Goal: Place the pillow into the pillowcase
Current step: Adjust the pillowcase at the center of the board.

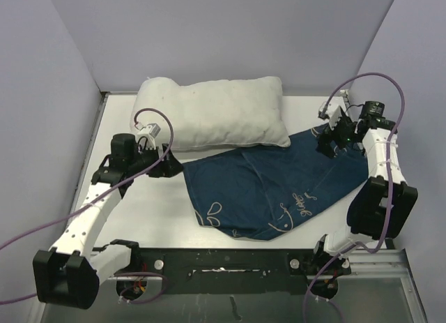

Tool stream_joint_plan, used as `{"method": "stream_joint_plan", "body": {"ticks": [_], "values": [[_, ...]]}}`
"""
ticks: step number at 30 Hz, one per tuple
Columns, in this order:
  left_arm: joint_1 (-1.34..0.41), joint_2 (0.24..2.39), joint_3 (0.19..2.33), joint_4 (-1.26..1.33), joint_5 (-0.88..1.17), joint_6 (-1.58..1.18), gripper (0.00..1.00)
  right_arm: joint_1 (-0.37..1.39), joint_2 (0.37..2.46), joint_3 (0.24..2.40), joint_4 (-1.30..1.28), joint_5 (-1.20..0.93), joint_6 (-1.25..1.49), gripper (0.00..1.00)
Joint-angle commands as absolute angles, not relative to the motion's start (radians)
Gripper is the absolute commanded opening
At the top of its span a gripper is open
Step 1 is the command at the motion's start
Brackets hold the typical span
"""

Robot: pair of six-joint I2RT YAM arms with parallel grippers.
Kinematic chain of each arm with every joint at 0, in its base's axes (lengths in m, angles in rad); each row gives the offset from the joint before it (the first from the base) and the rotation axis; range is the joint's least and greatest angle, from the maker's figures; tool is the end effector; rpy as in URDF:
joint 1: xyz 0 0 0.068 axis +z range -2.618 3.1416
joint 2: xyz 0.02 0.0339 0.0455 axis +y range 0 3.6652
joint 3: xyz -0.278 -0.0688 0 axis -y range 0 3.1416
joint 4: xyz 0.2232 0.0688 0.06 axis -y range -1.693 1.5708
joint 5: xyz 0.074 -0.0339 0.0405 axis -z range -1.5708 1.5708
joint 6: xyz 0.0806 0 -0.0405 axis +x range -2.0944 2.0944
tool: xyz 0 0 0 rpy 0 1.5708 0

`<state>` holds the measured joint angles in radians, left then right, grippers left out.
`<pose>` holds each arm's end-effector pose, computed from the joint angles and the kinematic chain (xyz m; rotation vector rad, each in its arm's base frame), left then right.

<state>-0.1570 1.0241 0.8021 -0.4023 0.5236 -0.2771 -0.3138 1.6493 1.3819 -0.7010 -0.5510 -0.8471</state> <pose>0.2140 -0.0747 0.2763 0.1689 2.2093 -0.8164 0.3495 -0.0691 0.2720 -0.8167 2.2082 0.1549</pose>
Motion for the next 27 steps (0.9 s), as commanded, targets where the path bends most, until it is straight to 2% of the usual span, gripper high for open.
{"method": "stream_joint_plan", "body": {"ticks": [1,4,6,9,13,17,20,22,25,26,27], "values": [[-0.185,1.132,0.808,-0.397,0.579,-0.398,0.72,-0.277,1.493,1.297,-1.381,-1.039,-1.757,0.98],[-0.322,1.186,0.821,-0.470,0.460,-0.455,0.72,-0.259,1.464,1.159,-1.636,-0.983,-2.245,0.98],[-0.428,1.200,0.811,-0.477,0.345,-0.500,0.73,-0.213,1.449,1.077,-1.645,-0.930,-2.295,0.98],[-0.550,1.208,0.754,-0.430,0.175,-0.595,0.73,-0.111,1.414,0.976,-1.539,-0.862,-2.202,0.98],[-0.585,1.265,0.726,-0.433,0.069,-0.691,0.73,0.081,1.372,0.858,-1.354,-0.777,-2.033,1.00],[-0.587,1.317,0.686,-0.329,0.100,-0.729,0.73,0.247,1.375,0.812,-1.237,-0.710,-1.882,0.95],[-0.590,1.395,0.697,-0.273,0.160,-0.749,0.72,0.341,1.404,0.805,-1.192,-0.685,-1.797,0.85],[-0.593,1.437,0.707,-0.237,0.172,-0.759,0.69,0.394,1.416,0.796,-1.169,-0.672,-1.752,0.81],[-0.594,1.504,0.741,-0.207,0.179,-0.757,0.57,0.467,1.418,0.779,-1.133,-0.652,-1.687,0.74],[-0.594,1.527,0.759,-0.205,0.177,-0.752,0.51,0.491,1.416,0.772,-1.126,-0.648,-1.671,0.70],[-0.590,1.547,0.777,-0.206,0.175,-0.746,0.41,0.512,1.414,0.767,-1.121,-0.646,-1.656,0.66]]}}
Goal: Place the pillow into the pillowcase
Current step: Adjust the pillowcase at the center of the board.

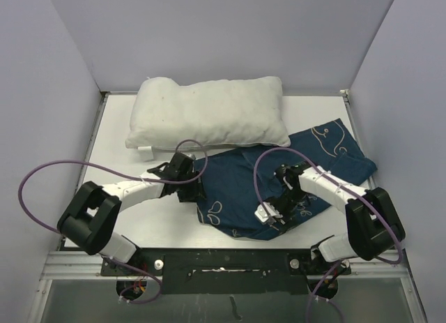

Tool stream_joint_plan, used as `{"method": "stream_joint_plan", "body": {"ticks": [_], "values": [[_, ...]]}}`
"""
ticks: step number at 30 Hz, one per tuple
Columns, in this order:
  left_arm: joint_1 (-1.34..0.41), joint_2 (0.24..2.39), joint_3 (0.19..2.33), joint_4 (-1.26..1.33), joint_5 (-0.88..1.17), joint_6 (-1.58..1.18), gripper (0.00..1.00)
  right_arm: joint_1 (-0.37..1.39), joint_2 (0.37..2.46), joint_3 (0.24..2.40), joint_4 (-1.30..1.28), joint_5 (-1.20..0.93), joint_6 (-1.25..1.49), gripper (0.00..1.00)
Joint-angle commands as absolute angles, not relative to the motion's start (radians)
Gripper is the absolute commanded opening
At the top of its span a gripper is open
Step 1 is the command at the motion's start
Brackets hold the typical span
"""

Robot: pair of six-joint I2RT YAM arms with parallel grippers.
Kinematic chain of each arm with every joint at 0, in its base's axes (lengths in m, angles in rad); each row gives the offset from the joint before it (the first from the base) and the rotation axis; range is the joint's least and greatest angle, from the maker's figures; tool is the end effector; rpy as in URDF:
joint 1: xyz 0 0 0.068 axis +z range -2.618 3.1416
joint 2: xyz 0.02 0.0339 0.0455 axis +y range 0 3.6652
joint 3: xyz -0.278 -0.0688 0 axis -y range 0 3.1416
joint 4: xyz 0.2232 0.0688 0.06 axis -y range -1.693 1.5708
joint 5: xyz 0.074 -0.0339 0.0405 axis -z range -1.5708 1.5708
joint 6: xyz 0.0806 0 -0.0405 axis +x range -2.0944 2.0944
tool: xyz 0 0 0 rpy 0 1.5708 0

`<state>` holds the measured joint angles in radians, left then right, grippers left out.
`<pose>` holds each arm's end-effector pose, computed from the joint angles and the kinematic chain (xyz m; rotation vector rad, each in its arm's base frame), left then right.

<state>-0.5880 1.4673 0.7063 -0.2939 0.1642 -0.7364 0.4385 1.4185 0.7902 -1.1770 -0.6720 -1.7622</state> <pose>0.2174 -0.1607 0.1460 -0.1452 2.7627 -0.6281 0.1252 0.1141 0.1723 -2.3991 1.3469 0.9564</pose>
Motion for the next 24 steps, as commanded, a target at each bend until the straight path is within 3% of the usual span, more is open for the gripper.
{"method": "stream_joint_plan", "body": {"ticks": [1,3,4,6,8,10,12,15,18,22,24], "values": [[-0.583,1.569,0.803,-0.207,0.169,-0.738,0.34,0.533,1.412,0.759,-1.118,-0.643,-1.642,0.61],[-0.555,1.600,0.855,-0.216,0.149,-0.720,0.08,0.582,1.400,0.743,-1.110,-0.623,-1.602,0.47],[-0.534,1.611,0.880,-0.226,0.135,-0.715,0.01,0.605,1.387,0.737,-1.107,-0.613,-1.581,0.38],[-0.492,1.618,0.933,-0.245,0.104,-0.698,0.00,0.641,1.350,0.730,-1.120,-0.605,-1.551,0.21],[-0.457,1.614,0.995,-0.262,0.050,-0.681,0.00,0.659,1.295,0.732,-1.140,-0.621,-1.523,0.12],[-0.424,1.613,1.042,-0.275,0.017,-0.661,0.00,0.672,1.234,0.744,-1.167,-0.666,-1.511,0.12],[-0.404,1.619,1.078,-0.289,0.007,-0.642,0.00,0.688,1.188,0.758,-1.215,-0.722,-1.538,0.17],[-0.384,1.620,1.100,-0.313,0.016,-0.618,0.00,0.702,1.180,0.778,-1.230,-0.754,-1.529,0.36],[-0.377,1.570,1.067,-0.330,0.018,-0.598,0.33,0.663,1.202,0.843,-1.171,-0.759,-1.380,0.52],[-0.377,1.398,0.970,-0.335,0.010,-0.553,0.54,0.392,1.256,1.006,-1.096,-0.917,-1.237,0.61],[-0.377,1.289,0.925,-0.340,0.011,-0.520,0.64,0.308,1.293,1.043,-0.934,-0.930,-1.032,0.62]]}}
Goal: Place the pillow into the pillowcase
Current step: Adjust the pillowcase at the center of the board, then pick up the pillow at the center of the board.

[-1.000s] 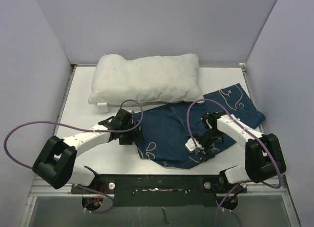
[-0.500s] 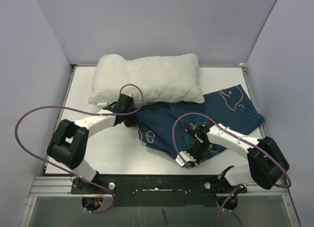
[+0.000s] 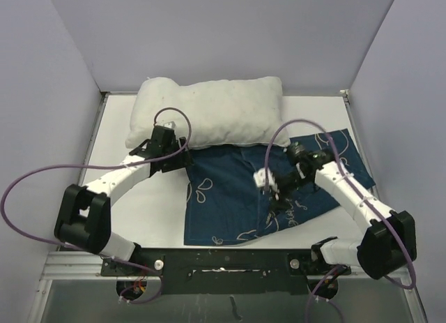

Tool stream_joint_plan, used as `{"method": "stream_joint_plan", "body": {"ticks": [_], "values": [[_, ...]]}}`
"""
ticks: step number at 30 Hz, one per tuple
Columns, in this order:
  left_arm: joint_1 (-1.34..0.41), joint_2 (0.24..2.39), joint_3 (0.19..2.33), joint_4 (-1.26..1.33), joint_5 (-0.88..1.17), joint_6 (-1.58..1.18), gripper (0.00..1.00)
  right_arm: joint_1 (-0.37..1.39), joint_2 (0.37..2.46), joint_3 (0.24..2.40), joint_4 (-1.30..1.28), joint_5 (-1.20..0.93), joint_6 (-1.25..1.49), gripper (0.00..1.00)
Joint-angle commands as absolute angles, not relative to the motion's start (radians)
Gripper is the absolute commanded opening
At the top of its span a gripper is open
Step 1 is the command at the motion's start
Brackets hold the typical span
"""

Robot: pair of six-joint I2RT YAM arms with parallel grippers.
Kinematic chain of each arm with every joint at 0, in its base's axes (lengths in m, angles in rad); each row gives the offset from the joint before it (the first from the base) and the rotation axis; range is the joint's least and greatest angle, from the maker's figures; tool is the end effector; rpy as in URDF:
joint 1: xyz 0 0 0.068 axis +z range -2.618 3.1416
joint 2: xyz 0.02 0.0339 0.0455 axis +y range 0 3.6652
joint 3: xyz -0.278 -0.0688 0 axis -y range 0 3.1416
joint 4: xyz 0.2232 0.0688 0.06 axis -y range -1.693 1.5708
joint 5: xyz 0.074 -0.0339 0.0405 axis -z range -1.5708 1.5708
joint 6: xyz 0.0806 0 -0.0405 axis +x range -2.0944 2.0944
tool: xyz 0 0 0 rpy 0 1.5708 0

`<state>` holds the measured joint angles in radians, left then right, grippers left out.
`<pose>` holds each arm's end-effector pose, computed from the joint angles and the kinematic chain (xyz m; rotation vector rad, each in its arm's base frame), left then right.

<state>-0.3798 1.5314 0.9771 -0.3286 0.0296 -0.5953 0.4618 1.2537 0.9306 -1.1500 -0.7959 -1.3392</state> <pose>0.3042 -0.1240 0.2054 -0.2567 2.4964 -0.4539 0.1326 0.1303 0.2339 -2.0442 1.5532 0.9235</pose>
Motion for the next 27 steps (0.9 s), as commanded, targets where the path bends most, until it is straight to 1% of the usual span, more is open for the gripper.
{"method": "stream_joint_plan", "body": {"ticks": [1,3,4,6,8,11,14,15,16,17,19,20,23,25,27], "values": [[-0.376,1.232,0.902,-0.337,0.025,-0.505,0.68,0.294,1.310,1.045,-0.822,-0.889,-0.895,0.63],[-0.370,1.122,0.869,-0.324,0.067,-0.467,0.74,0.296,1.347,1.037,-0.625,-0.758,-0.613,0.63],[-0.367,1.076,0.852,-0.316,0.085,-0.455,0.77,0.298,1.372,1.040,-0.556,-0.707,-0.527,0.63],[-0.363,0.997,0.840,-0.299,0.121,-0.434,0.81,0.322,1.438,1.068,-0.488,-0.613,-0.425,0.65],[-0.361,0.959,0.851,-0.295,0.142,-0.416,0.82,0.365,1.505,1.096,-0.441,-0.494,-0.345,0.70],[-0.362,0.982,0.922,-0.314,0.170,-0.375,0.84,0.402,1.598,1.115,-0.371,-0.355,-0.235,0.75],[-0.377,1.094,1.051,-0.349,0.184,-0.305,0.84,0.387,1.655,1.125,-0.339,-0.284,-0.144,0.75],[-0.393,1.146,1.099,-0.356,0.184,-0.262,0.85,0.364,1.662,1.138,-0.361,-0.325,-0.136,0.75],[-0.420,1.216,1.146,-0.359,0.169,-0.207,0.88,0.327,1.660,1.157,-0.393,-0.443,-0.135,0.74],[-0.450,1.267,1.193,-0.354,0.146,-0.134,0.91,0.259,1.655,1.179,-0.443,-0.636,-0.176,0.73],[-0.511,1.382,1.277,-0.330,0.136,0.072,0.94,0.168,1.625,1.223,-0.600,-1.009,-0.351,0.72],[-0.534,1.437,1.321,-0.319,0.135,0.161,0.96,0.133,1.600,1.224,-0.632,-1.103,-0.404,0.72],[-0.565,1.611,1.472,-0.336,0.181,0.379,0.98,0.046,1.510,1.196,-0.639,-1.110,-0.453,0.74],[-0.566,1.731,1.628,-0.405,0.215,0.494,0.98,-0.017,1.481,1.184,-0.629,-1.118,-0.429,0.76],[-0.567,1.849,1.754,-0.455,0.189,0.585,0.98,-0.081,1.472,1.186,-0.636,-1.159,-0.418,0.76]]}}
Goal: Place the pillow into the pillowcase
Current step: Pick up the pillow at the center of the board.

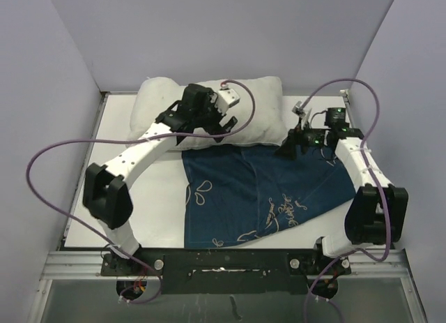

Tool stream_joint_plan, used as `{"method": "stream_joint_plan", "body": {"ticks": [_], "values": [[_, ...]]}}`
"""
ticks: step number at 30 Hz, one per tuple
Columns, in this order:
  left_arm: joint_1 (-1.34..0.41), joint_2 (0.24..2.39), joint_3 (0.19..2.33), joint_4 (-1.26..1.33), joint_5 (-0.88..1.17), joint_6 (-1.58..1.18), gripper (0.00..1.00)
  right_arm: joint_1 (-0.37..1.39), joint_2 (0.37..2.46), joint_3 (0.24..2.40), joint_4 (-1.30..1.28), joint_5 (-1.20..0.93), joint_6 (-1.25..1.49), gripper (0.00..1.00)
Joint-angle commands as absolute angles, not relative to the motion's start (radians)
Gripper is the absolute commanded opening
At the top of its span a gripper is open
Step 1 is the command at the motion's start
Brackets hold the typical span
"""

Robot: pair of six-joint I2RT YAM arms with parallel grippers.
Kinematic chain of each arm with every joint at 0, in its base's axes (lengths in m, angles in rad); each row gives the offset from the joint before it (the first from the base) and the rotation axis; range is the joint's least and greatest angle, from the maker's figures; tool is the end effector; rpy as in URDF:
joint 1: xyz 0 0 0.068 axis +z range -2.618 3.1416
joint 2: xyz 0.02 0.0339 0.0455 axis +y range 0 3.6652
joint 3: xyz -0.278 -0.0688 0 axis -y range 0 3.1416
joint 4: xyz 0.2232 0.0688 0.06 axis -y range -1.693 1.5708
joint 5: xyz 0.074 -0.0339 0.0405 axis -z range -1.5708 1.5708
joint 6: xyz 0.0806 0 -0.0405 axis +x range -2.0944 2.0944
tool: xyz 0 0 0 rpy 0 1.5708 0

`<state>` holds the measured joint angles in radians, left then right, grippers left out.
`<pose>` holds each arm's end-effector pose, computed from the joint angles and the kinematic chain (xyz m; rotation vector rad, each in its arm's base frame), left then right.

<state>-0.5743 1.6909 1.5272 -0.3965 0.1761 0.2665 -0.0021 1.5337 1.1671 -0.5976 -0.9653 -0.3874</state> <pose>0.3393 -0.2363 0.3308 0.9693 1.9119 -0.3683 0.3080 0.0656 0.2688 -0.7734 2.0852 0.9953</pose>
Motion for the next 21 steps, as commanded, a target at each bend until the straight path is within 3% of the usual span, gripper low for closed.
{"method": "stream_joint_plan", "body": {"ticks": [1,6,9,10,11,13,17,21], "values": [[-0.569,1.905,1.811,-0.477,0.184,0.627,0.98,-0.106,1.469,1.188,-0.645,-1.175,-0.419,0.76],[-0.560,2.147,2.065,-0.603,0.116,0.679,0.97,-0.146,1.456,1.191,-0.660,-1.178,-0.429,0.75],[-0.543,2.265,2.184,-0.702,0.096,0.628,0.83,-0.145,1.457,1.201,-0.680,-1.169,-0.448,0.75],[-0.535,2.287,2.198,-0.707,0.090,0.603,0.75,-0.145,1.457,1.202,-0.684,-1.165,-0.452,0.75],[-0.524,2.288,2.198,-0.696,0.084,0.572,0.45,-0.146,1.458,1.203,-0.686,-1.163,-0.454,0.75],[-0.489,2.264,2.193,-0.644,0.024,0.491,0.00,-0.146,1.464,1.203,-0.690,-1.163,-0.456,0.75],[-0.407,2.110,2.140,-0.506,-0.004,0.351,0.00,-0.146,1.480,1.207,-0.703,-1.164,-0.469,0.74],[-0.340,1.859,1.945,-0.339,0.042,0.323,0.00,-0.147,1.482,1.210,-0.713,-1.157,-0.480,0.74]]}}
